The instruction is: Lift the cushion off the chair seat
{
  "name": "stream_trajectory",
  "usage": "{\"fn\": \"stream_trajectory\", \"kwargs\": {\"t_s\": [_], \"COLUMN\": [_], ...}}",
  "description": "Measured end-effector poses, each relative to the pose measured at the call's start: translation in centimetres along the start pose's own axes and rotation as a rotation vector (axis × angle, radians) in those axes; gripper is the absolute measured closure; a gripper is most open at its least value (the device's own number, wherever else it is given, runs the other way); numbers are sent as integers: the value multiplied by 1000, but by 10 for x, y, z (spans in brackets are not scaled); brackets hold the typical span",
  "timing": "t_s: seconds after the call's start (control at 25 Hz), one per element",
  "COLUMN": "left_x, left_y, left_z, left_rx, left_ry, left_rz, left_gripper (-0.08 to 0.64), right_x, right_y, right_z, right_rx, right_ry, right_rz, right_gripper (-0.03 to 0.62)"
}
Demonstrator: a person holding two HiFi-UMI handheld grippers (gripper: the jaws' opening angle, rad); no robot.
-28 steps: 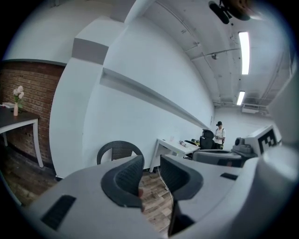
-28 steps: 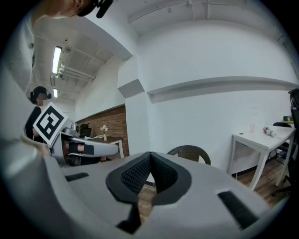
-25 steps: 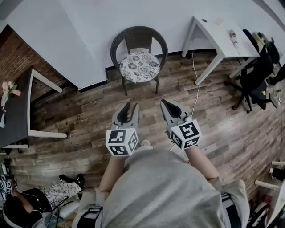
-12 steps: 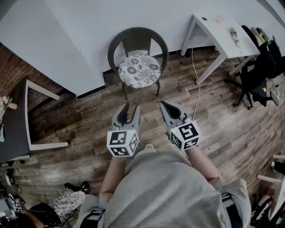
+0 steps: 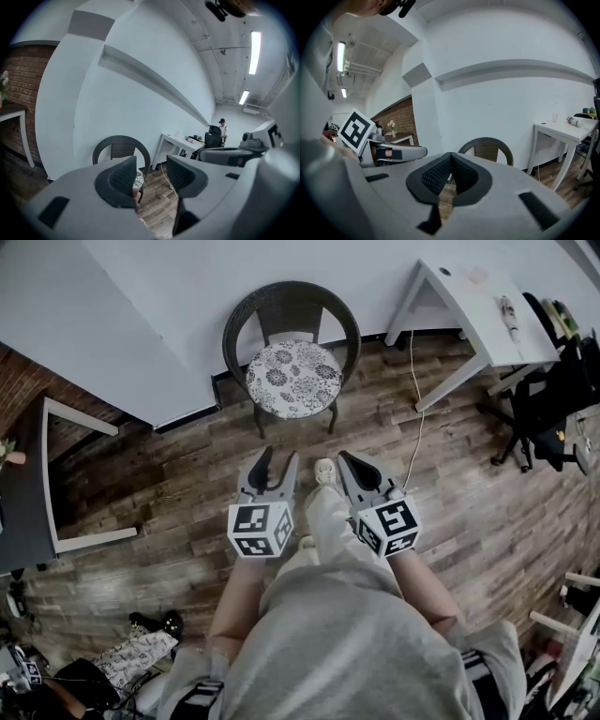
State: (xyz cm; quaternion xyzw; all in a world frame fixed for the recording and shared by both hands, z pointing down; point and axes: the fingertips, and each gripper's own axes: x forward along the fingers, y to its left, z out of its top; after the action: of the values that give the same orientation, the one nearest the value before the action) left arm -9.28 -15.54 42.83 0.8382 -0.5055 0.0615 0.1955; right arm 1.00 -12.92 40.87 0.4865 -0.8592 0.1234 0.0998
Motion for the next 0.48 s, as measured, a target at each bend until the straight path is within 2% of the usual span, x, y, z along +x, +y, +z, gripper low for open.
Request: {"fn": "stream_trajectory", "kwargs": {"t_s": [0.2, 0.48], "left_x": [48, 123], "left_y": [22, 63], "left_z": [-8, -37], "left_rx": [-11, -28], "left_ry": [11, 60], "left_rz": [54, 102], "left_gripper": [367, 367], "right_x": [41, 110], "right_y": [-33, -75], "right_z": [1, -9], "right_rx": [11, 9], "right_ry": [13, 70], "right_rz": [37, 83], "right_gripper": [592, 592]}}
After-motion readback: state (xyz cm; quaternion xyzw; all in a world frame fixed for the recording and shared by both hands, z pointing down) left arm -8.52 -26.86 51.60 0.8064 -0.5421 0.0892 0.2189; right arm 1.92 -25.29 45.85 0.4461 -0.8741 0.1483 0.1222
